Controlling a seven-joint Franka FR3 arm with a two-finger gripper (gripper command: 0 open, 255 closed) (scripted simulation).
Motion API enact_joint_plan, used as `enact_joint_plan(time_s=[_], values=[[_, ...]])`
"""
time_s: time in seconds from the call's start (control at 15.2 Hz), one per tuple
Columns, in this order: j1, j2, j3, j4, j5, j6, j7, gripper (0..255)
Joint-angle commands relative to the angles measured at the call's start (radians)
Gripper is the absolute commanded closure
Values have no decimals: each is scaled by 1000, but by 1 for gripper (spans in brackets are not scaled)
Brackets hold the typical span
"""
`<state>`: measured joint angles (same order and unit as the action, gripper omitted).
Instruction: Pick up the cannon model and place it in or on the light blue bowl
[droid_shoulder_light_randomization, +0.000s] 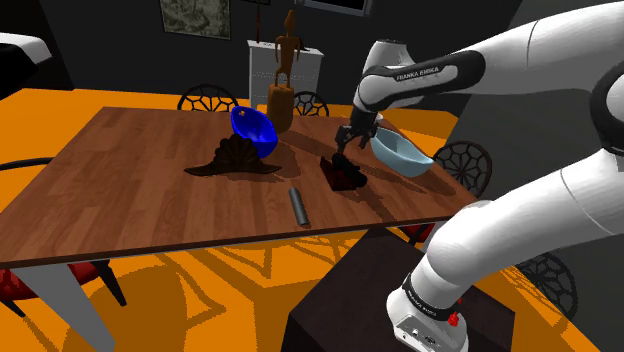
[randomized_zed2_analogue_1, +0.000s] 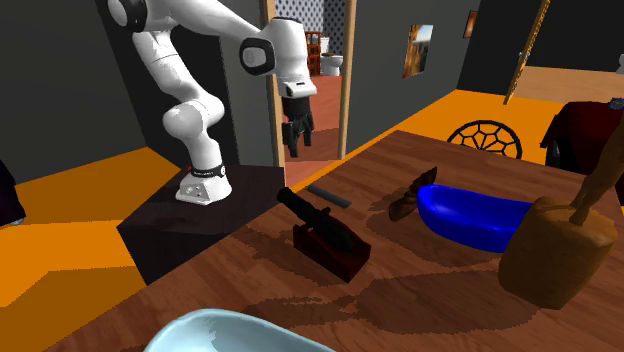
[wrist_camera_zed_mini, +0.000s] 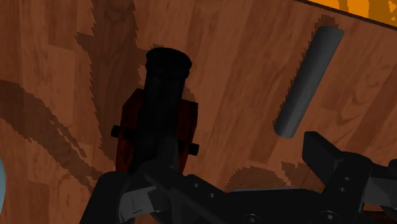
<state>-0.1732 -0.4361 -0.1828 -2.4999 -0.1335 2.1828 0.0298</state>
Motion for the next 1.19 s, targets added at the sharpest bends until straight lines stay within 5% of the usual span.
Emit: enact_joint_plan(time_s=[0.0, 0.46, 1.12], values=[[-19, 54, -15, -9, -21, 62, 4, 0], [-80, 264, -70, 16, -82, 243, 21, 0], [-85, 364, -84, -3, -75, 361, 14, 0]])
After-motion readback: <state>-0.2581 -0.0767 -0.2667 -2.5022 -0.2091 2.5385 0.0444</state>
